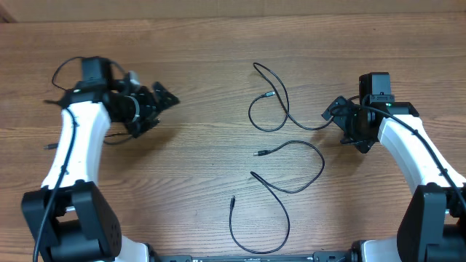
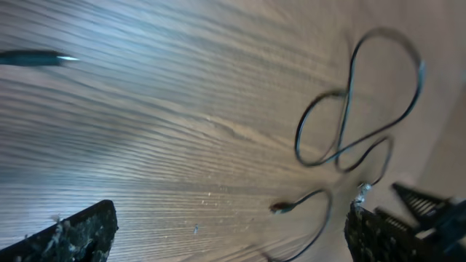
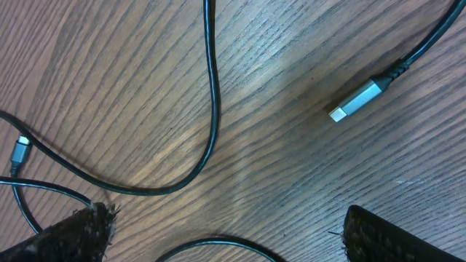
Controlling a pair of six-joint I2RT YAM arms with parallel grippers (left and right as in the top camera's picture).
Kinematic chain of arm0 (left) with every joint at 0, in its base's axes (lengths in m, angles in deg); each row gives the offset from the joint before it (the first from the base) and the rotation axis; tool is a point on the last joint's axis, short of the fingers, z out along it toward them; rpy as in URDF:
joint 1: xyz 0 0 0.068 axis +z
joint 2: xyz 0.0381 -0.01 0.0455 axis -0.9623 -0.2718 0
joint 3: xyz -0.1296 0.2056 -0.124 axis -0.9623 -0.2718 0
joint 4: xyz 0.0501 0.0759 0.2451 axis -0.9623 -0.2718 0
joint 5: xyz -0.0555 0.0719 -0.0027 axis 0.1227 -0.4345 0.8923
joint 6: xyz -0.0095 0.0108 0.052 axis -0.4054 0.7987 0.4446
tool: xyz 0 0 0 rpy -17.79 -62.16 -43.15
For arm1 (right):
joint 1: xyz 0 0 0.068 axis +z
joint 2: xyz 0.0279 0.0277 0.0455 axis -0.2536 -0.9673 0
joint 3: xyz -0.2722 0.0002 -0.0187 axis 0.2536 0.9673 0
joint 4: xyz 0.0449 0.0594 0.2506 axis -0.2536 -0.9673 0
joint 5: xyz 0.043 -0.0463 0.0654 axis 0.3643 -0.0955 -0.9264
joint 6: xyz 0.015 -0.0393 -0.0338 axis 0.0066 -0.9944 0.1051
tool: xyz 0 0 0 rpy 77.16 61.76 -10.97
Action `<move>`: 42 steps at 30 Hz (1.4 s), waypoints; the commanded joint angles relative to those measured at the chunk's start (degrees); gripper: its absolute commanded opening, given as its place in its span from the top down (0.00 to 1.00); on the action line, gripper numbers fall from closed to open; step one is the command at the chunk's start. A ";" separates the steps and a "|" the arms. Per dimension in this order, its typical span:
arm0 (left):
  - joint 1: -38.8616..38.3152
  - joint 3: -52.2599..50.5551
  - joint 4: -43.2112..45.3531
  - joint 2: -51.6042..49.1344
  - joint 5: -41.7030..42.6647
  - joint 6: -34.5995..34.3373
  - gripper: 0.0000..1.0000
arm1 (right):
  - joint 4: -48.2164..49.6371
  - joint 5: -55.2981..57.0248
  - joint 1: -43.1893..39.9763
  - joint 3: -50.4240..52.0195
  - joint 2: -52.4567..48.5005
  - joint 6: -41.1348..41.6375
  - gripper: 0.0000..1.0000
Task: Untangle cables
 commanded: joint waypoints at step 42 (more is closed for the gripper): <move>-36.72 -0.50 3.32 -0.46 -7.37 -1.68 0.59 | 0.26 0.79 -0.07 0.31 -0.37 0.20 0.00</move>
